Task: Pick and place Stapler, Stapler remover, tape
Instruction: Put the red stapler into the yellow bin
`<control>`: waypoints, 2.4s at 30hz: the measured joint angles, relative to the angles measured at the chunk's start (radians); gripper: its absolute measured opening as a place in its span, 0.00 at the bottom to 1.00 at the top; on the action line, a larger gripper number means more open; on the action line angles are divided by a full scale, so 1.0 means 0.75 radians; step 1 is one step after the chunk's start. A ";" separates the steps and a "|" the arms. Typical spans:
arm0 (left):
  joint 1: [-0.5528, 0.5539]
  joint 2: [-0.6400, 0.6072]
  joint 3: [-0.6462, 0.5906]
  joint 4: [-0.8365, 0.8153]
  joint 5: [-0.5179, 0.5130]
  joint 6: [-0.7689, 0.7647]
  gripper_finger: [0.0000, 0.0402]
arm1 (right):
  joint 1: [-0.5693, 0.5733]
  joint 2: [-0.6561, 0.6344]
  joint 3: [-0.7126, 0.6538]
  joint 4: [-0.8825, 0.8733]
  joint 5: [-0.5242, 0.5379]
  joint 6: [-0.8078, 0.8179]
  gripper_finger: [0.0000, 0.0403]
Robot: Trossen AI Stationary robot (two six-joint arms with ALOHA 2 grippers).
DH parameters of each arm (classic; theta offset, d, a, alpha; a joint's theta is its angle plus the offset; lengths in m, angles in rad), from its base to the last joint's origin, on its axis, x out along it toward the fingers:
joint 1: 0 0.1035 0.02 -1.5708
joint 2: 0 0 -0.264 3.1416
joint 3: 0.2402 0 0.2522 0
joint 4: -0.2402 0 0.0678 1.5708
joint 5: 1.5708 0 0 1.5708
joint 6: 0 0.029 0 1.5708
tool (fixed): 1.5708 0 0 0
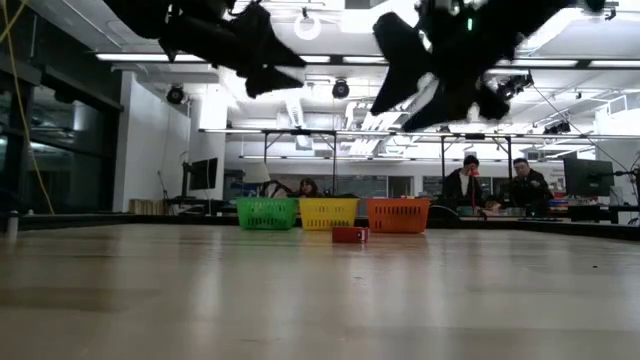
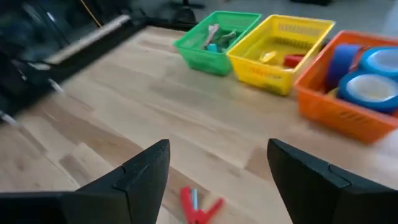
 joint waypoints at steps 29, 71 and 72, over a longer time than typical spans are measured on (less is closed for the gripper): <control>0.059 -0.446 0.000 -0.020 0.639 0.015 0.73 | 0.058 0.784 0.633 -0.316 -0.178 0.073 0.40; 0.059 -0.445 0.000 -0.097 0.615 0.039 0.73 | 0.167 0.880 0.323 0.011 -0.041 0.490 0.62; 0.059 -0.445 0.000 -0.097 0.613 0.040 0.73 | 0.171 0.879 0.327 -0.023 -0.036 0.554 0.62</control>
